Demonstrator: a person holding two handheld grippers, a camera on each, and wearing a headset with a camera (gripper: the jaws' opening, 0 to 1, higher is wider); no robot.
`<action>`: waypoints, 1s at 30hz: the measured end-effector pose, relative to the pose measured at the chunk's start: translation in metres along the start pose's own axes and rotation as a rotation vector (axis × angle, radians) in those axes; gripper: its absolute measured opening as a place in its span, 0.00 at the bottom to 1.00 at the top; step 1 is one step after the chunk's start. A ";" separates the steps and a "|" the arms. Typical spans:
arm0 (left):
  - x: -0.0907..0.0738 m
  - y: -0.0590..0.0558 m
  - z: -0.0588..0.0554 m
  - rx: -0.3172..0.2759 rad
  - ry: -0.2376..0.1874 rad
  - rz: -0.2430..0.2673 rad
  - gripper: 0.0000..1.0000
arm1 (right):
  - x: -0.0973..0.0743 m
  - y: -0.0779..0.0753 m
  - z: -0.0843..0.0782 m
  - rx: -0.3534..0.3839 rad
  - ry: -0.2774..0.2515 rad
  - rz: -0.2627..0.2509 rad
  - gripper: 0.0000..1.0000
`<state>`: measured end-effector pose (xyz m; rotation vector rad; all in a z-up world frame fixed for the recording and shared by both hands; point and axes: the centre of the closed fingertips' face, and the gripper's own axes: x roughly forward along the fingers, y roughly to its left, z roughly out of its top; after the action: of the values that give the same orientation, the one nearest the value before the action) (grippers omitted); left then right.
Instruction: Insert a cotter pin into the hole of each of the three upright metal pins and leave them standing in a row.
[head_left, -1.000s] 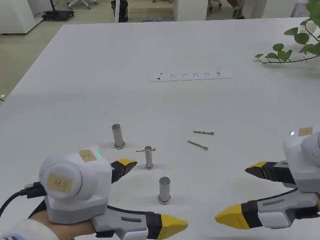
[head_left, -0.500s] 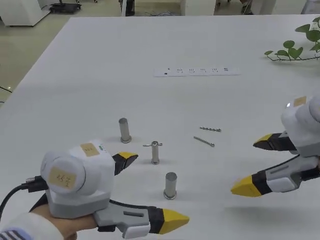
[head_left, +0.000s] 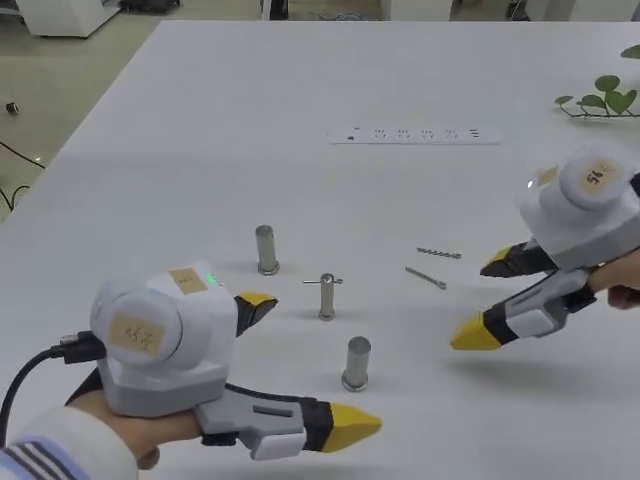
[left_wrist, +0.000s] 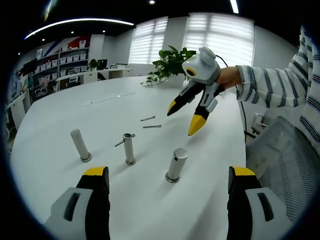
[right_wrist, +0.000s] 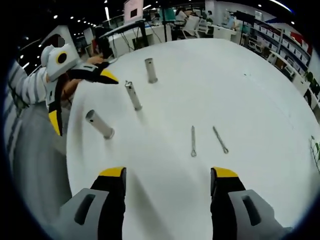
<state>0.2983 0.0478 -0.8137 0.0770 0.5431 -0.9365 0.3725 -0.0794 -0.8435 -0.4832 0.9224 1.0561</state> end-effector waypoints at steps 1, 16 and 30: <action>0.000 0.000 -0.001 -0.004 0.003 0.000 0.99 | 0.002 -0.001 0.001 -0.008 0.004 0.002 0.69; 0.000 0.003 -0.005 -0.036 0.017 -0.001 0.97 | 0.023 -0.015 0.010 -0.041 0.044 0.011 0.58; 0.001 0.006 -0.007 -0.054 0.021 0.011 0.93 | 0.032 -0.016 0.021 -0.077 0.106 0.036 0.52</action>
<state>0.3006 0.0529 -0.8208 0.0409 0.5868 -0.9106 0.4012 -0.0541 -0.8600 -0.5930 0.9898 1.1097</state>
